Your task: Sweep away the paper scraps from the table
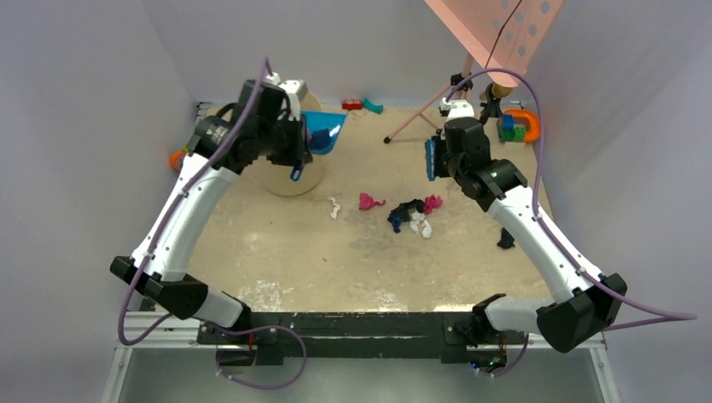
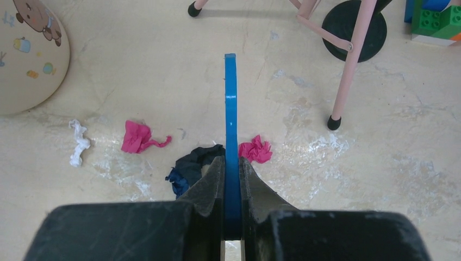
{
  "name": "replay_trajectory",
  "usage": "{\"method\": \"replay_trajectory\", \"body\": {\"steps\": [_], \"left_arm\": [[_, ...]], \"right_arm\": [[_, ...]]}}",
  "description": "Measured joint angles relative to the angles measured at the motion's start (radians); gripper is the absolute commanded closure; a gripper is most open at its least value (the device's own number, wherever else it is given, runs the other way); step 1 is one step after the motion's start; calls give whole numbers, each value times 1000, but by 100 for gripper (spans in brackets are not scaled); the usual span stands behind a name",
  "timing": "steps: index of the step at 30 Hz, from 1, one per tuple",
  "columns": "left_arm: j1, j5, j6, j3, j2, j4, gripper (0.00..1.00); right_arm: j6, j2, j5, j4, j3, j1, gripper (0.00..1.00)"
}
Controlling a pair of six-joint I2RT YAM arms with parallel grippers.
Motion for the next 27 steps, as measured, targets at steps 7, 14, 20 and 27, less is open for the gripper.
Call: {"method": "replay_trajectory", "body": {"steps": [7, 14, 20, 27], "left_arm": [[314, 424, -118, 66, 40, 55, 100], [564, 907, -608, -370, 17, 639, 100], [578, 1057, -1128, -634, 53, 1309, 100], [578, 1092, -1567, -653, 132, 1934, 100]], "right_arm": [[5, -1, -22, 0, 0, 0, 100], [32, -1, -85, 0, 0, 0, 100], [90, 22, -209, 13, 0, 0, 100], [243, 113, -459, 142, -38, 0, 100]]}}
